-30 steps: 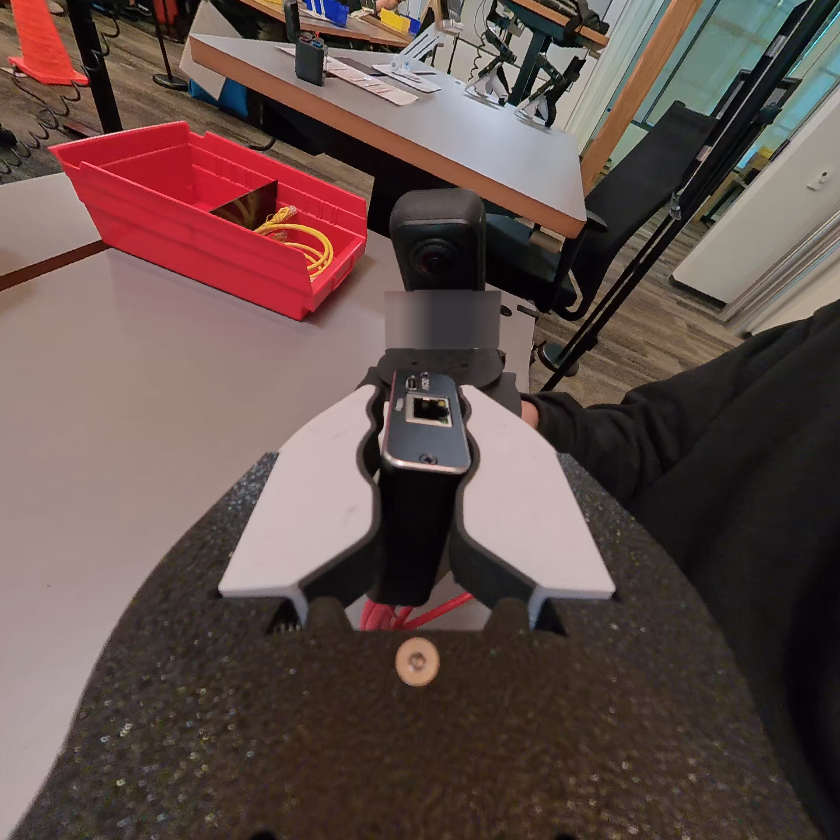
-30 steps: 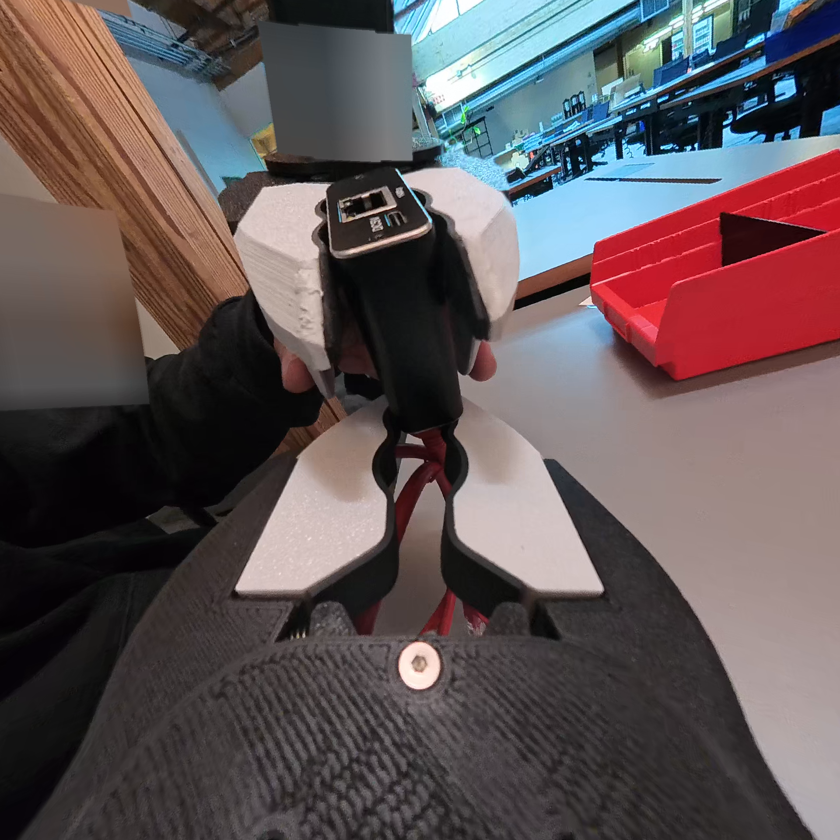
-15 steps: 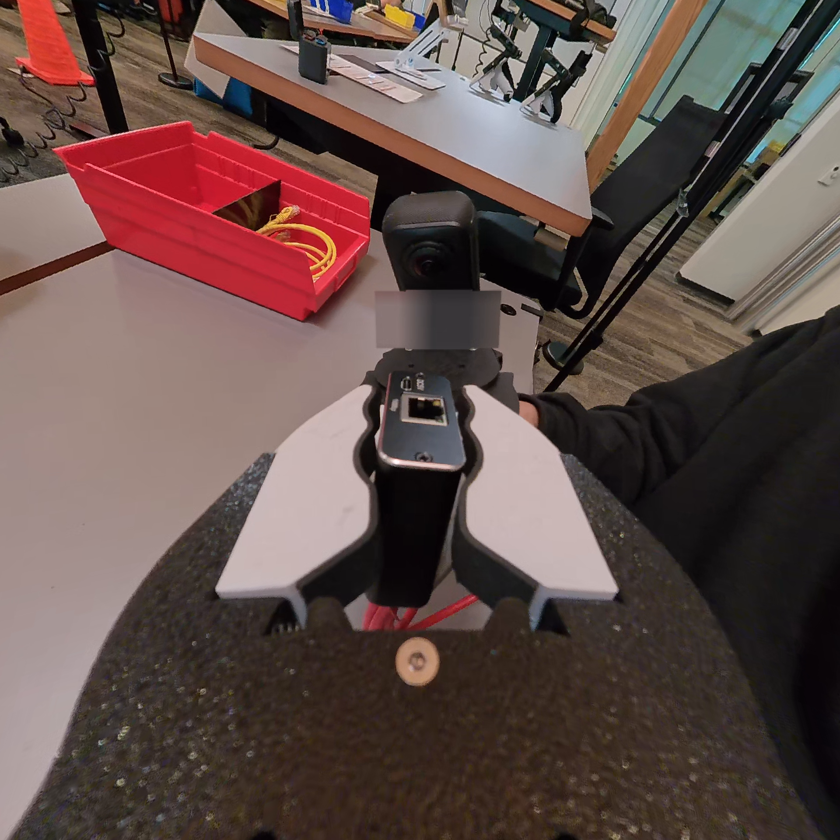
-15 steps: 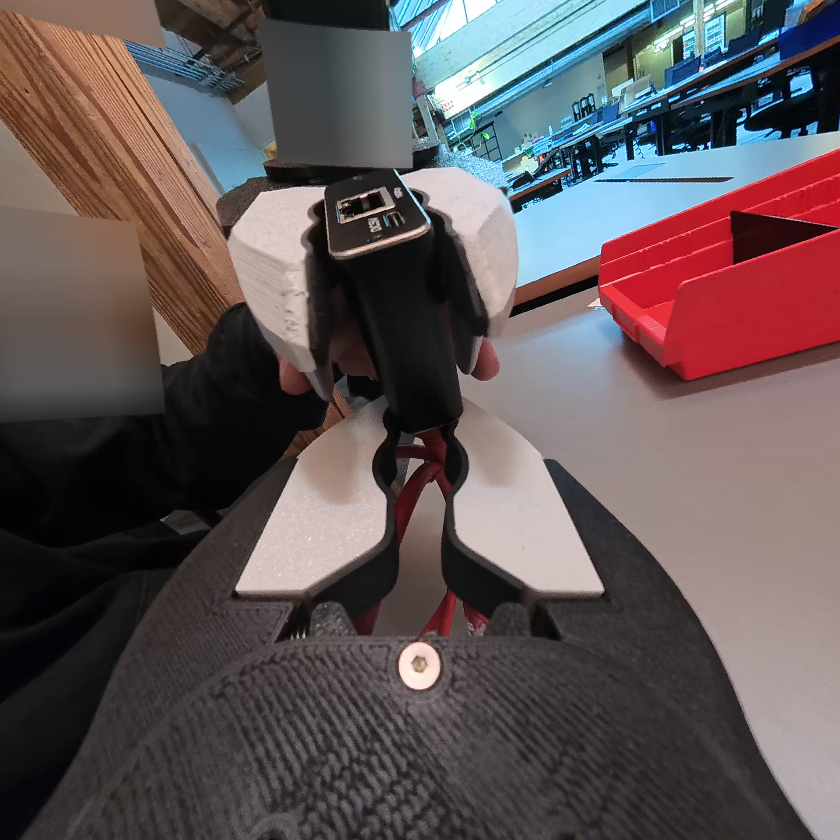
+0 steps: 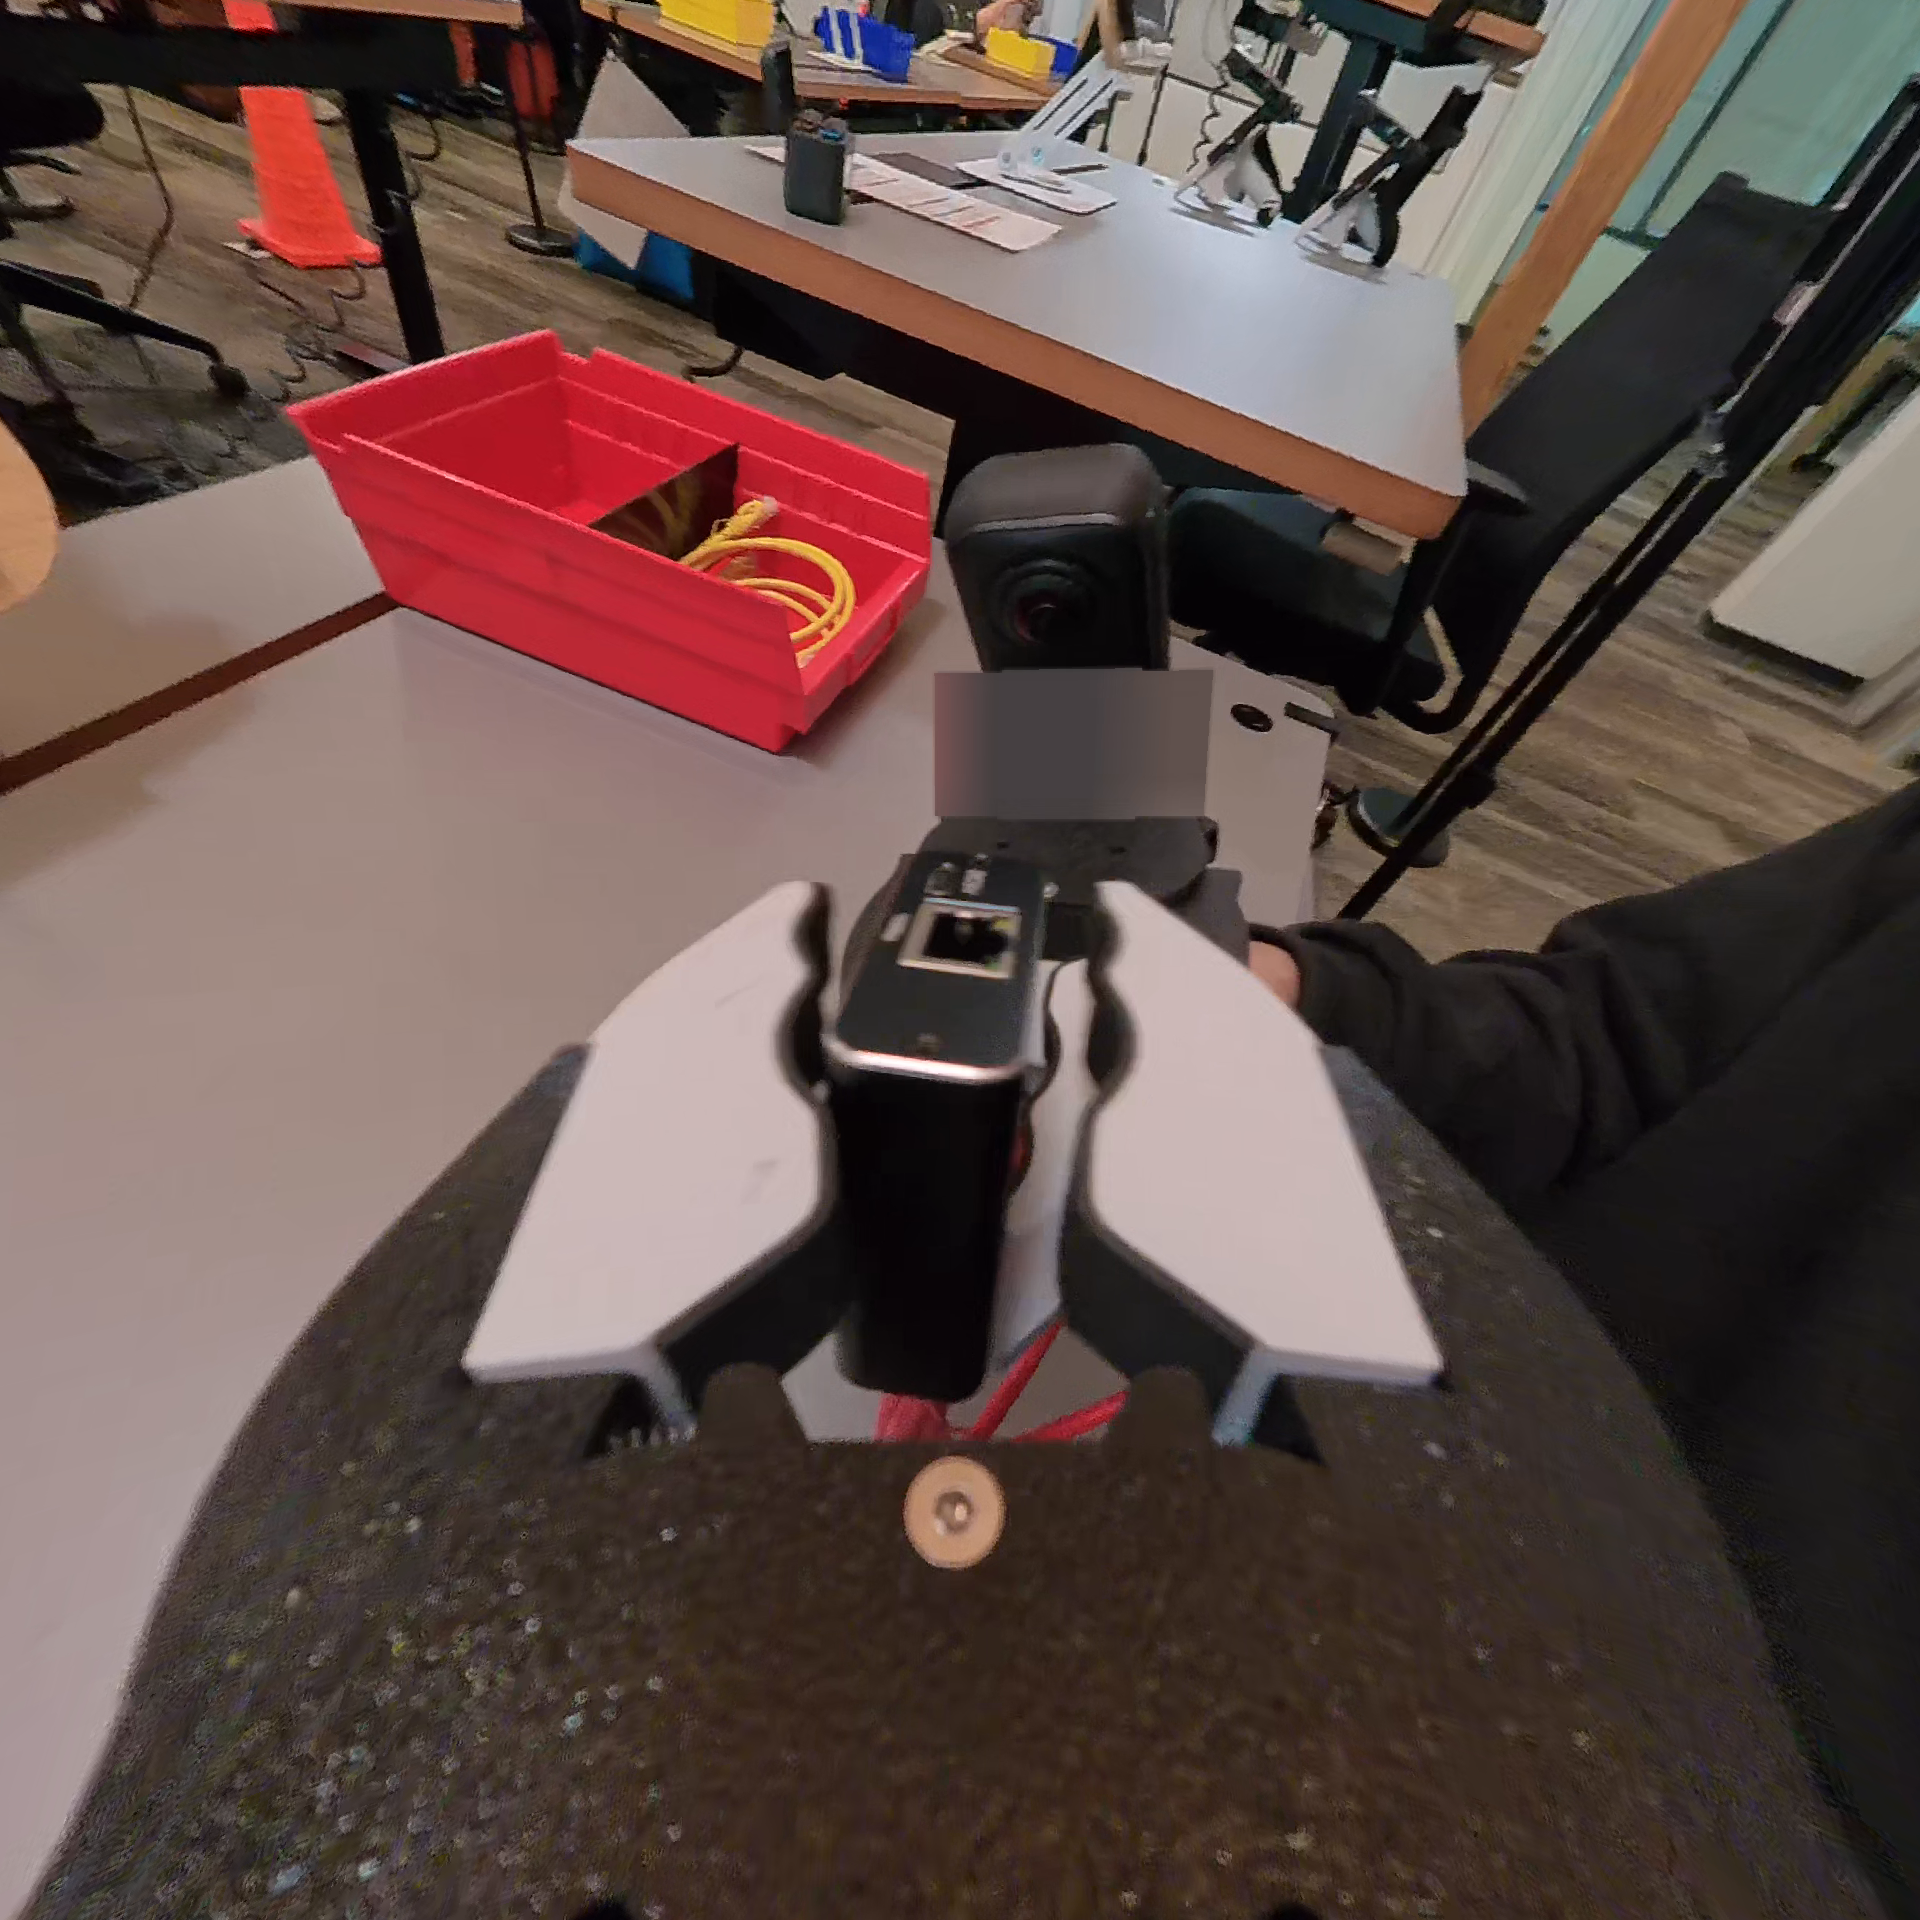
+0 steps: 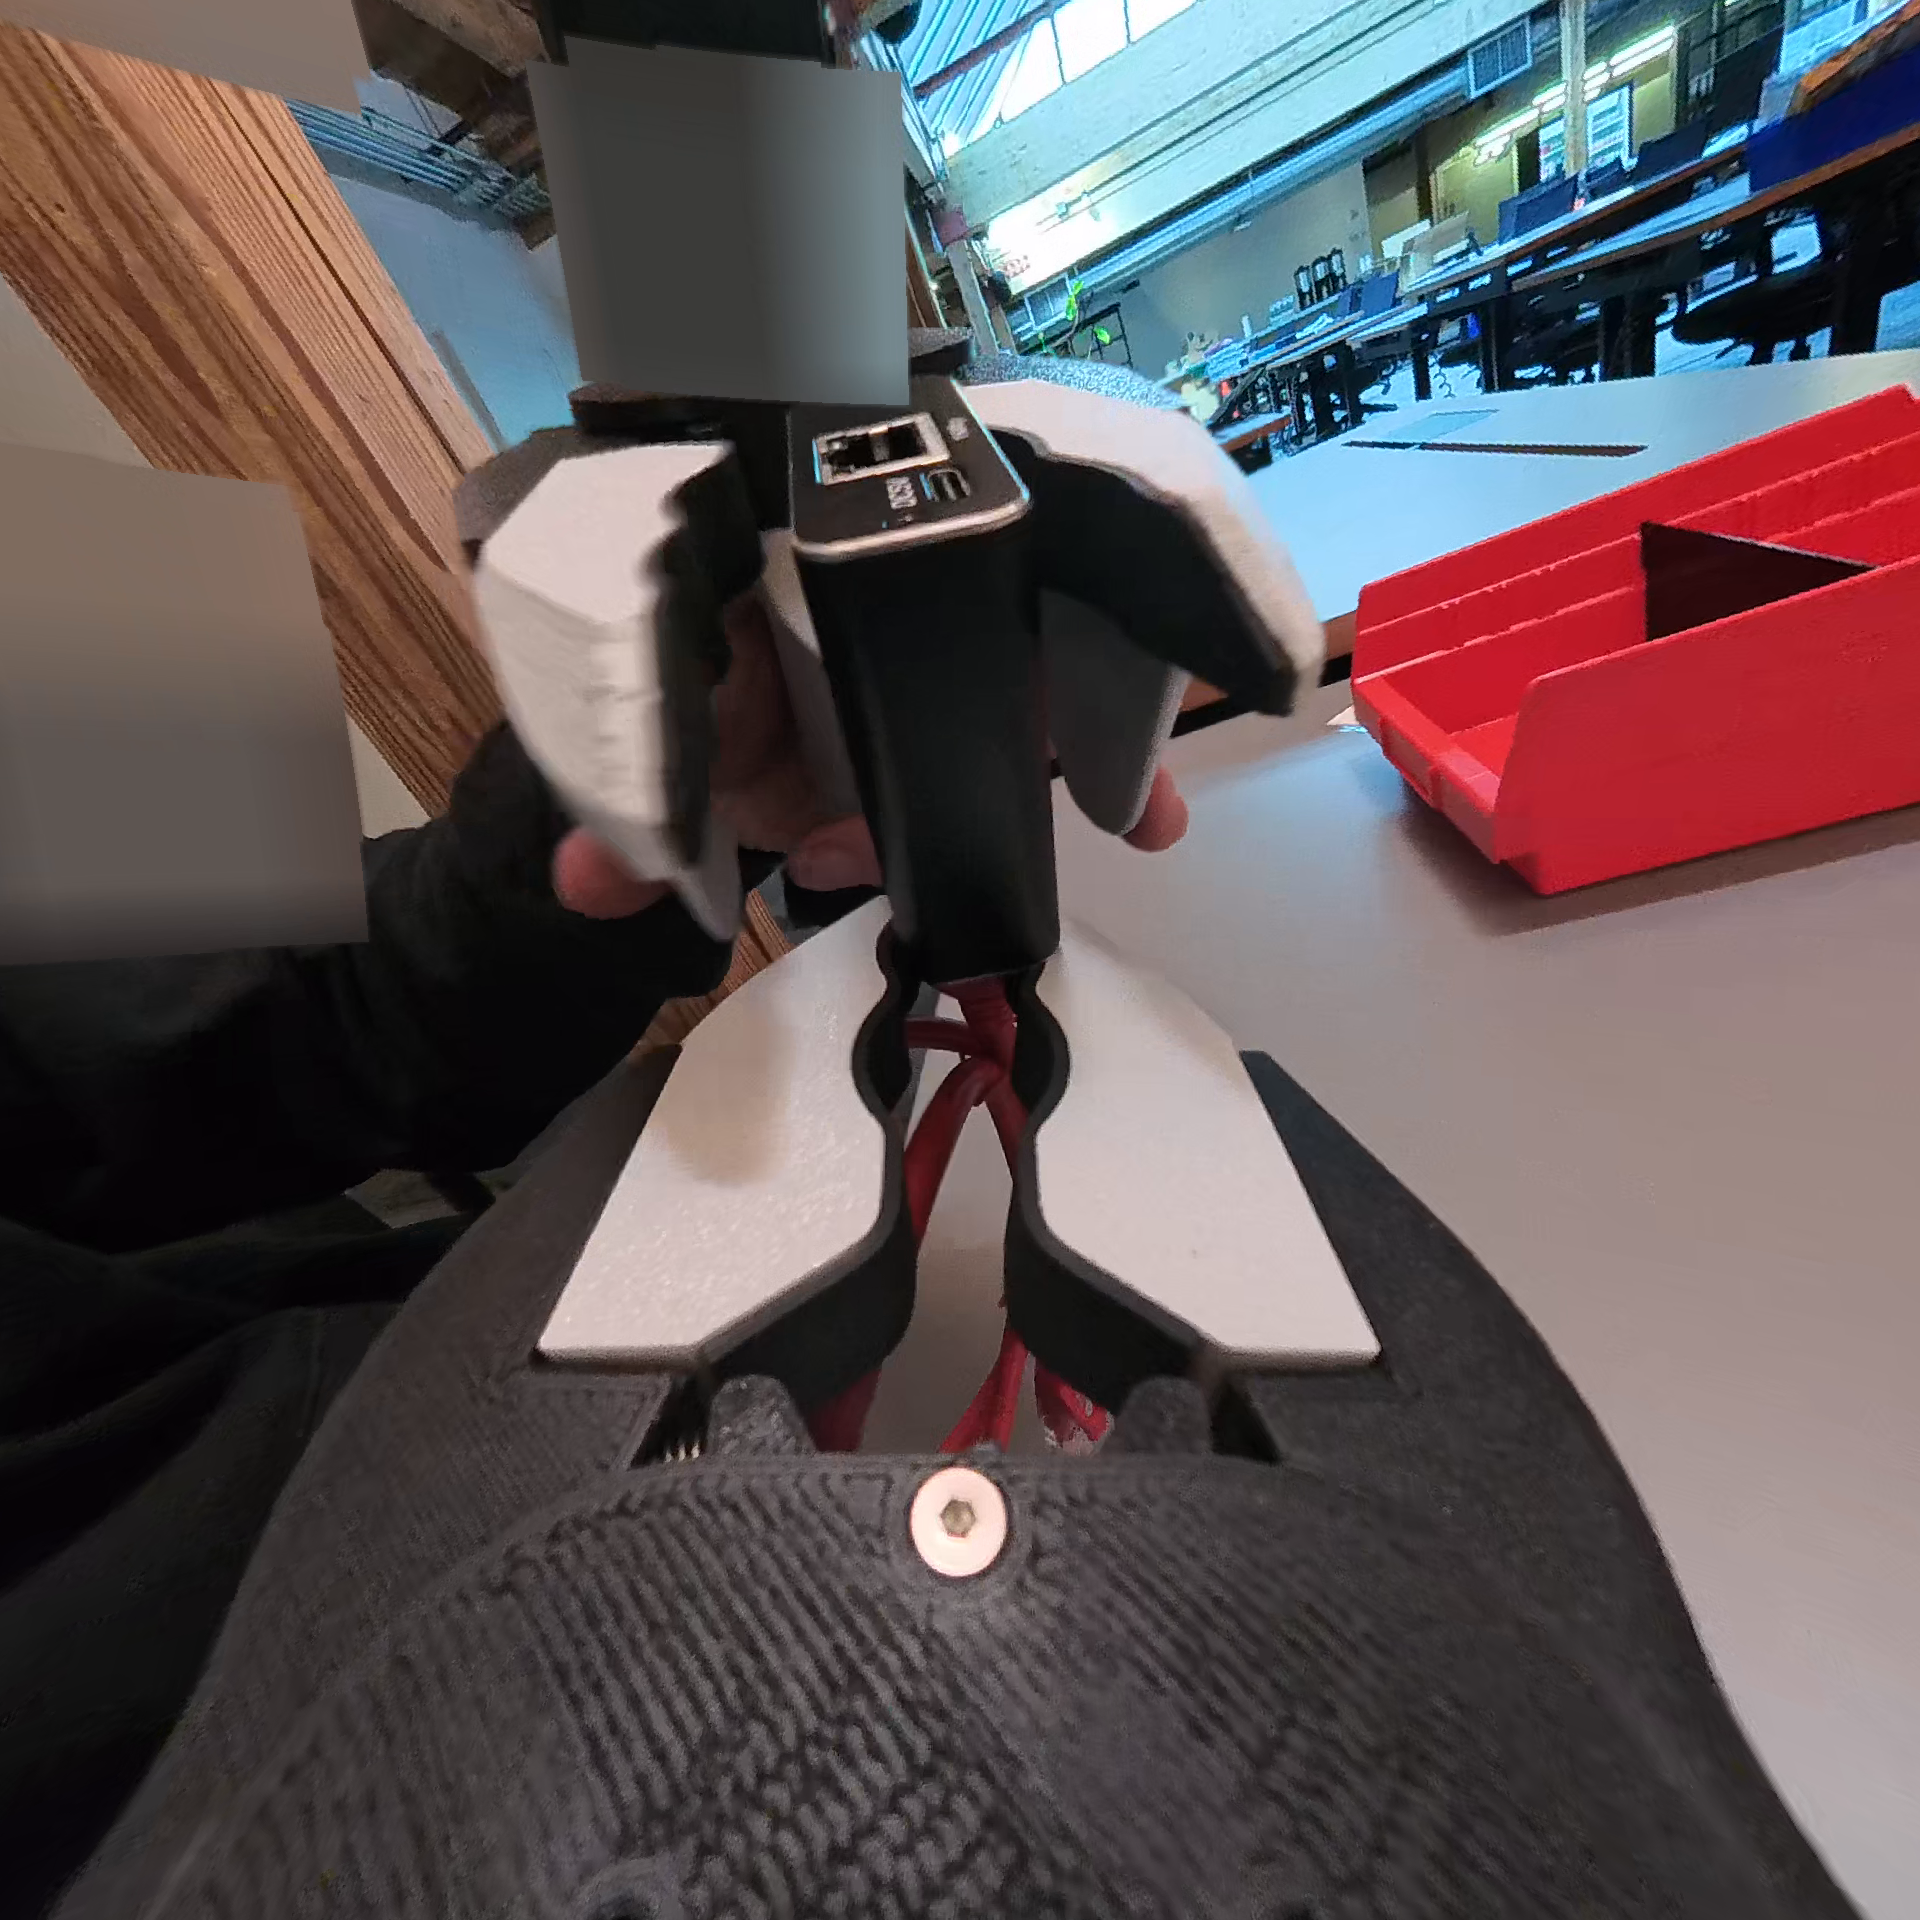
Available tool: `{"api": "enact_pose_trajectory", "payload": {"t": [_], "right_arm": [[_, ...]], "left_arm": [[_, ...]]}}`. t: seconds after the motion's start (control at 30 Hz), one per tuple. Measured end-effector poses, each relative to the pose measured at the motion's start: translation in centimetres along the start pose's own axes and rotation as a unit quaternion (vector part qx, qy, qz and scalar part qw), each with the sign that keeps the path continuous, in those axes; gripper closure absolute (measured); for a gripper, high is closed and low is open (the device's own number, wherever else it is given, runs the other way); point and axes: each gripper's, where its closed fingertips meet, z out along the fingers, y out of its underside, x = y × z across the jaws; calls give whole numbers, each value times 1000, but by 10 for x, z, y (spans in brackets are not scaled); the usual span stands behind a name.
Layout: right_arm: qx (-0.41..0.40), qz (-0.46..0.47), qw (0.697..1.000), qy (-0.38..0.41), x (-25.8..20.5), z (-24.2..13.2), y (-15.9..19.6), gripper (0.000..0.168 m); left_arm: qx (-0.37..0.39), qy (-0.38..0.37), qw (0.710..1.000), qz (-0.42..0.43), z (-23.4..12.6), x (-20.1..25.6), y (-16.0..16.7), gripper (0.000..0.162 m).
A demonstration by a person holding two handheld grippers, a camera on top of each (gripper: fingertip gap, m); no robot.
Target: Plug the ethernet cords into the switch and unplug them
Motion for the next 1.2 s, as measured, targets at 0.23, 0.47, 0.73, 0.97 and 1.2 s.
{"api": "enact_pose_trajectory", "payload": {"t": [0.23, 0.47, 0.73, 0.97, 1.2], "right_arm": [[7, 5, 1000, -23, -7, -1, -2, 151], [37, 63, 995, -72, -9, 8, 1, 151], [59, 93, 991, -72, -2, 5, -1, 150], [85, 160, 981, -75, 17, -1, 5, 149], [78, 160, 983, -45, 31, -10, 10, 150]], "left_arm": [[9, 23, 998, 52, -2, 4, -4, 134], [-58, 25, 997, 39, -4, 0, 8, 135], [-77, 21, 996, 46, 1, -7, 10, 134], [-98, 6, 995, 25, 12, -26, 20, 134], [-59, 34, 996, -56, 17, -37, 21, 134]]}}
